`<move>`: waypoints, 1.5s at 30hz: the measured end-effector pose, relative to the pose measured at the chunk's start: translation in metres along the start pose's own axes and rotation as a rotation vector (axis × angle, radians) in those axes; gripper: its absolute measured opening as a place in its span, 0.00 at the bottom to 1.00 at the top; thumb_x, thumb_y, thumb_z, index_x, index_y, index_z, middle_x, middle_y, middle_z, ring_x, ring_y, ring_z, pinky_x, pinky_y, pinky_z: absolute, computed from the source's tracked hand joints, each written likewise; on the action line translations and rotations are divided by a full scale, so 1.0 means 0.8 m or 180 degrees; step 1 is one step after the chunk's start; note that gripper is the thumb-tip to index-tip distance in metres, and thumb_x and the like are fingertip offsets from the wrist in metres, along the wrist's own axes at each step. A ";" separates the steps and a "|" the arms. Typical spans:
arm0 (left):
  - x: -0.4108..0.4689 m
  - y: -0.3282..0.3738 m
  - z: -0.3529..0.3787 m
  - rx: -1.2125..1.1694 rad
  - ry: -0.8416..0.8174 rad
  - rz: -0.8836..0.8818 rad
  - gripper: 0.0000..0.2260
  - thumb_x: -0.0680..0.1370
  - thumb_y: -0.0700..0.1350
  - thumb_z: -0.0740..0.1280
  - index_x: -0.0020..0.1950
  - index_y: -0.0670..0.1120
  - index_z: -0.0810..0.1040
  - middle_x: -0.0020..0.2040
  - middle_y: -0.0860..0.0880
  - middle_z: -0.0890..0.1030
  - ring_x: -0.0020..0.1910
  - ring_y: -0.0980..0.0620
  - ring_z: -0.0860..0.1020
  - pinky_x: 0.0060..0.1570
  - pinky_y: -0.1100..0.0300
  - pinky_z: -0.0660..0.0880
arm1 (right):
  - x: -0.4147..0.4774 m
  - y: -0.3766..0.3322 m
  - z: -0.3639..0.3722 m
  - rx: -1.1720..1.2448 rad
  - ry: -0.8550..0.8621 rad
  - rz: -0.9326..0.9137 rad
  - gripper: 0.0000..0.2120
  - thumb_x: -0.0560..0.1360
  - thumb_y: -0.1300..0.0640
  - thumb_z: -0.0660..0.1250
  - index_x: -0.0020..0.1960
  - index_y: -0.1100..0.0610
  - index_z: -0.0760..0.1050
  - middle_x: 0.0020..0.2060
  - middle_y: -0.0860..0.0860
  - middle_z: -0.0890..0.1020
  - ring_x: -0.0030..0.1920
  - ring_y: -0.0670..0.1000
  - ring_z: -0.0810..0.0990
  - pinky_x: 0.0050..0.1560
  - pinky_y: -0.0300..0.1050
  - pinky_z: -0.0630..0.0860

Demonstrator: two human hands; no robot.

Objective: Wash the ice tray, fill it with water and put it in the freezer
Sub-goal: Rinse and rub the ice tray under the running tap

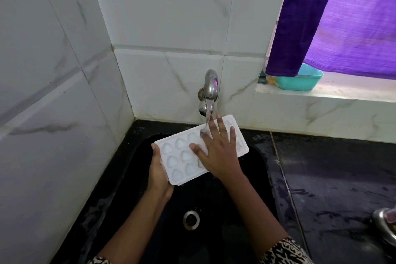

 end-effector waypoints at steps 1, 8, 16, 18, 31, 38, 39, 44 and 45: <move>0.000 0.000 -0.002 0.0020 -0.0018 0.0000 0.35 0.73 0.70 0.54 0.65 0.45 0.76 0.59 0.39 0.82 0.56 0.39 0.82 0.45 0.47 0.81 | 0.000 0.004 -0.003 0.0011 0.0032 -0.0013 0.21 0.77 0.38 0.56 0.57 0.51 0.78 0.77 0.50 0.51 0.77 0.52 0.44 0.72 0.62 0.41; 0.002 -0.001 -0.005 -0.0007 -0.0011 0.0037 0.35 0.75 0.70 0.52 0.65 0.45 0.75 0.59 0.39 0.82 0.56 0.39 0.81 0.45 0.47 0.81 | -0.008 0.007 0.004 0.0018 -0.0018 -0.0004 0.25 0.77 0.35 0.53 0.63 0.49 0.74 0.77 0.49 0.47 0.76 0.50 0.39 0.72 0.61 0.39; 0.002 0.006 -0.001 0.0021 -0.0059 0.0101 0.35 0.73 0.70 0.53 0.66 0.45 0.75 0.60 0.40 0.82 0.56 0.39 0.81 0.45 0.47 0.81 | -0.004 0.007 0.002 -0.0034 -0.0007 -0.0044 0.25 0.77 0.35 0.51 0.64 0.48 0.73 0.77 0.47 0.43 0.74 0.47 0.34 0.71 0.59 0.37; 0.002 0.005 -0.004 0.0107 -0.0038 0.0086 0.34 0.74 0.70 0.52 0.67 0.46 0.75 0.60 0.40 0.81 0.57 0.39 0.81 0.46 0.47 0.81 | 0.000 0.021 -0.005 0.0006 0.0040 0.0073 0.22 0.77 0.36 0.52 0.60 0.45 0.76 0.76 0.47 0.43 0.75 0.48 0.35 0.71 0.59 0.36; -0.006 -0.001 -0.004 -0.0041 -0.0064 -0.0005 0.35 0.73 0.70 0.53 0.66 0.45 0.75 0.61 0.39 0.81 0.59 0.38 0.80 0.48 0.45 0.81 | -0.010 -0.003 0.010 0.0011 -0.0163 0.0069 0.27 0.77 0.34 0.50 0.65 0.50 0.72 0.77 0.48 0.44 0.76 0.50 0.38 0.71 0.60 0.36; -0.007 -0.004 -0.004 0.0040 -0.0031 0.0032 0.35 0.73 0.70 0.53 0.66 0.45 0.75 0.60 0.40 0.81 0.58 0.39 0.81 0.48 0.45 0.81 | -0.007 0.001 0.004 -0.0050 -0.0157 0.0110 0.27 0.76 0.34 0.51 0.65 0.49 0.72 0.77 0.49 0.44 0.76 0.51 0.39 0.72 0.61 0.38; -0.006 -0.002 -0.003 0.0041 -0.0036 0.0029 0.35 0.73 0.70 0.53 0.66 0.45 0.75 0.60 0.39 0.81 0.58 0.39 0.81 0.47 0.45 0.81 | -0.009 -0.004 0.009 -0.0093 -0.0246 0.0022 0.29 0.76 0.33 0.50 0.67 0.50 0.70 0.77 0.49 0.44 0.76 0.50 0.38 0.72 0.60 0.37; -0.004 0.003 -0.006 0.0082 -0.0135 0.0133 0.33 0.74 0.69 0.52 0.65 0.46 0.76 0.59 0.41 0.82 0.56 0.40 0.82 0.44 0.49 0.82 | -0.013 0.022 0.000 0.0419 -0.0401 0.0110 0.22 0.78 0.37 0.51 0.64 0.45 0.71 0.76 0.44 0.40 0.73 0.44 0.30 0.71 0.54 0.32; -0.003 0.001 -0.006 0.0075 -0.0131 0.0162 0.33 0.74 0.69 0.52 0.65 0.47 0.76 0.59 0.42 0.82 0.56 0.41 0.82 0.44 0.49 0.82 | -0.014 0.028 -0.007 0.0506 -0.0305 0.0172 0.20 0.78 0.38 0.52 0.63 0.45 0.73 0.76 0.44 0.41 0.72 0.42 0.30 0.71 0.53 0.32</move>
Point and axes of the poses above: each hand's wrist, its own x-axis towards the middle knuckle, its own z-axis out of the palm, y = z × x, the point moved 9 cm from there along x, towards the middle knuckle
